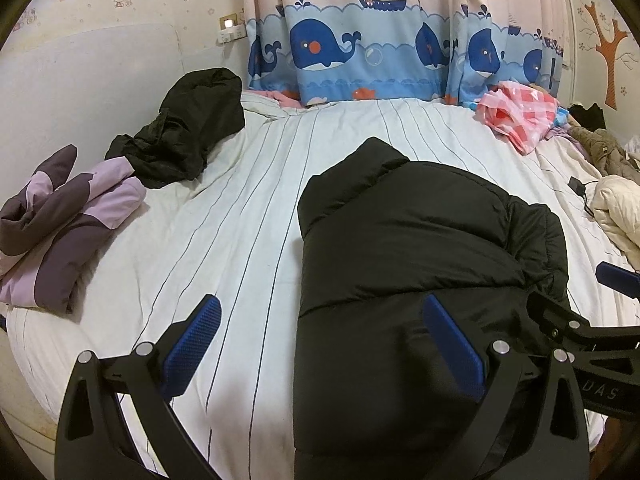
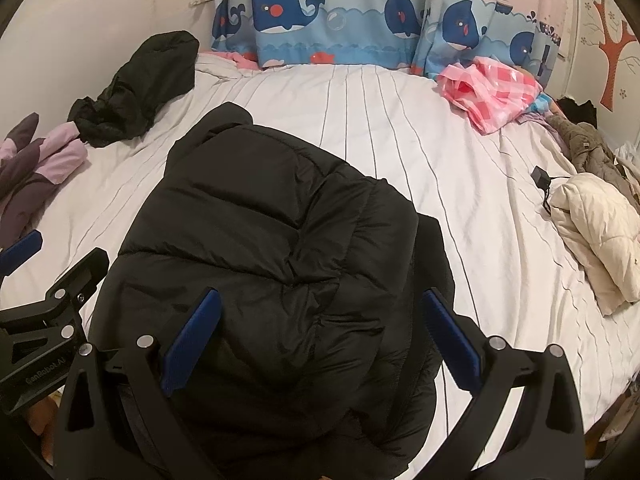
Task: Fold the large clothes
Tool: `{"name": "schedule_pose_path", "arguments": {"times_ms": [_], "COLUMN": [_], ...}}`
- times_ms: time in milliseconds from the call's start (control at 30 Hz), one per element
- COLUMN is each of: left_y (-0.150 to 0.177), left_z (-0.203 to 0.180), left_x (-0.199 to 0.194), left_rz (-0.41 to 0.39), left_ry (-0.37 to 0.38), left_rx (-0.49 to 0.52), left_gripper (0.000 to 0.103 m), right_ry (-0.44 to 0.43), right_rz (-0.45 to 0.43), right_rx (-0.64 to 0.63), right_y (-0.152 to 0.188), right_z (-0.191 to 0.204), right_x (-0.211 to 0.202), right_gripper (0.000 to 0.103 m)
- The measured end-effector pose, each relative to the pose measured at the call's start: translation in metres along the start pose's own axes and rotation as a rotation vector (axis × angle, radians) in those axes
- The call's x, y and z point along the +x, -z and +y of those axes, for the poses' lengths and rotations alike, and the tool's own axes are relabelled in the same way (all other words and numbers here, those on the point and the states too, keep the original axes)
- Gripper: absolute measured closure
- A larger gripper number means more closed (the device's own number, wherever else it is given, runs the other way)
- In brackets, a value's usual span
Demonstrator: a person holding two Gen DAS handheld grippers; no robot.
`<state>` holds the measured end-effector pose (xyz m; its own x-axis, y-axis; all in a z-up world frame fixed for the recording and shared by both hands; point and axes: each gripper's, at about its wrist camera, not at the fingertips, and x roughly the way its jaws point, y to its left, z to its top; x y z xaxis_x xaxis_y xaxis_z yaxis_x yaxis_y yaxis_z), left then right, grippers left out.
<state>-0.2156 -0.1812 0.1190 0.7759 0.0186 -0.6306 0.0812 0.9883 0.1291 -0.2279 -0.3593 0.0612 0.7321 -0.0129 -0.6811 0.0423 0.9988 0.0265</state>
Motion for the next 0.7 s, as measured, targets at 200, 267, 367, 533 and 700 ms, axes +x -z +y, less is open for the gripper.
{"name": "schedule_pose_path", "arguments": {"times_ms": [200, 267, 367, 533, 700], "left_y": [-0.0005, -0.0003, -0.0002, -0.0007, -0.0011], "left_z": [-0.0007, -0.0009, -0.0012, -0.0013, -0.0002], "left_x": [0.0009, 0.001, 0.0009, 0.0011, 0.0038], "left_rz": [0.0, 0.001, 0.001, 0.0, 0.013], "left_ry": [-0.001, 0.0, -0.001, 0.0, 0.016], "left_rx": [0.002, 0.001, 0.001, 0.001, -0.006], "left_gripper": [0.006, 0.006, 0.006, 0.006, 0.006], "right_ry": [-0.002, -0.003, -0.004, -0.005, -0.004], "right_rz": [0.0, -0.001, 0.0, -0.002, -0.002], "right_rx": [0.001, 0.0, 0.0, 0.0, 0.0], "right_y": [-0.0002, -0.0001, 0.0, 0.0002, 0.0001], "right_z": [-0.0006, -0.0002, -0.0001, 0.0001, -0.0003], "right_x": [0.0004, 0.0004, 0.0005, 0.0003, 0.0003], "right_gripper": [0.007, 0.007, 0.007, 0.007, 0.007]}}
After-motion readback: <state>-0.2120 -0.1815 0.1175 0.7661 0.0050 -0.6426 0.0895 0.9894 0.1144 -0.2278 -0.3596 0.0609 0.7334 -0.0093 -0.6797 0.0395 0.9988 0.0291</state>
